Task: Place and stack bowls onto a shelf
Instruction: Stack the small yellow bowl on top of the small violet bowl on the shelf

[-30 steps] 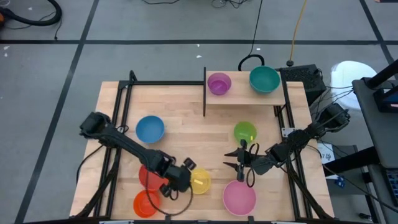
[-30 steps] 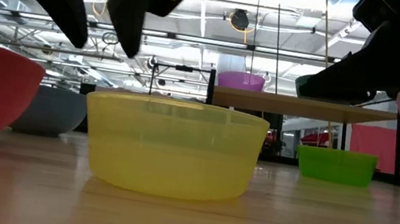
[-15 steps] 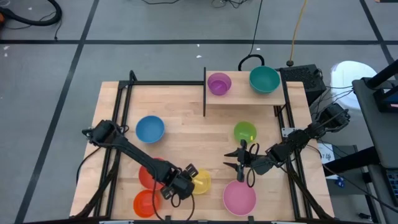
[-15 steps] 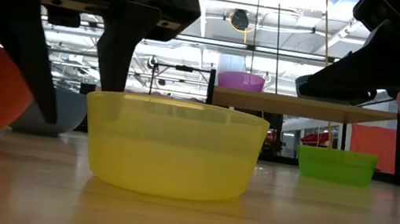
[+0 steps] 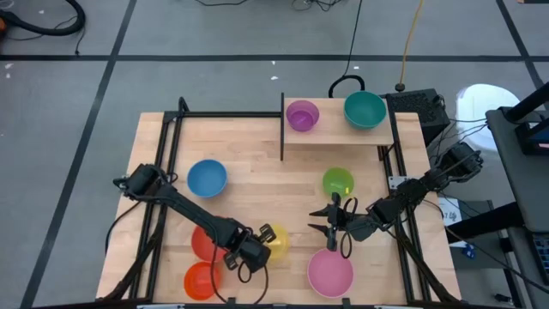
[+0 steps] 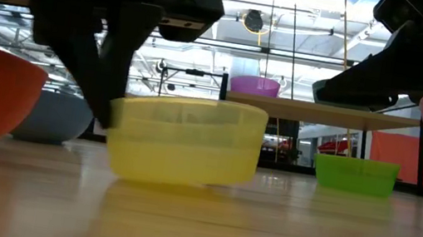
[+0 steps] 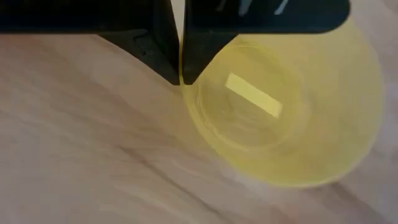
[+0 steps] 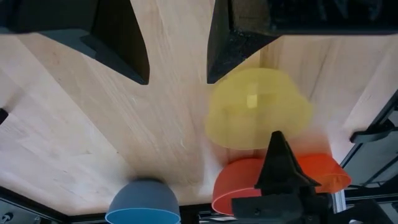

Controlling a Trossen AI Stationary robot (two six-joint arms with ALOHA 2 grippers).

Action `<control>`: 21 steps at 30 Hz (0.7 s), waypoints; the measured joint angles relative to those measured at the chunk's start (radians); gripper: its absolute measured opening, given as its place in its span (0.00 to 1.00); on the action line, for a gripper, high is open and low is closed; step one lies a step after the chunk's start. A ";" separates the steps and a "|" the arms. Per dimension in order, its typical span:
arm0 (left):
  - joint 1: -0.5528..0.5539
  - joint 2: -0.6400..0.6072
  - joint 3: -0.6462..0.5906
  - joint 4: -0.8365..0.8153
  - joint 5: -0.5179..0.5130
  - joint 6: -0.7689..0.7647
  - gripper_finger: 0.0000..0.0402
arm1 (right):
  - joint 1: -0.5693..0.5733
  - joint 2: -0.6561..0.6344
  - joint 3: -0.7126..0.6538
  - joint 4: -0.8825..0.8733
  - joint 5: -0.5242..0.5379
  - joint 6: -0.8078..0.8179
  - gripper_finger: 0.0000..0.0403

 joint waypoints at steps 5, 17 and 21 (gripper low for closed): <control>0.027 0.000 0.005 -0.012 0.000 0.014 0.03 | 0.000 0.000 0.000 0.000 0.000 0.002 0.39; 0.125 -0.001 0.210 -0.278 -0.023 -0.009 0.02 | 0.000 0.000 0.000 0.018 0.020 0.003 0.39; 0.174 -0.001 0.288 -0.360 -0.039 -0.009 0.03 | 0.006 0.000 0.001 0.024 0.069 0.003 0.39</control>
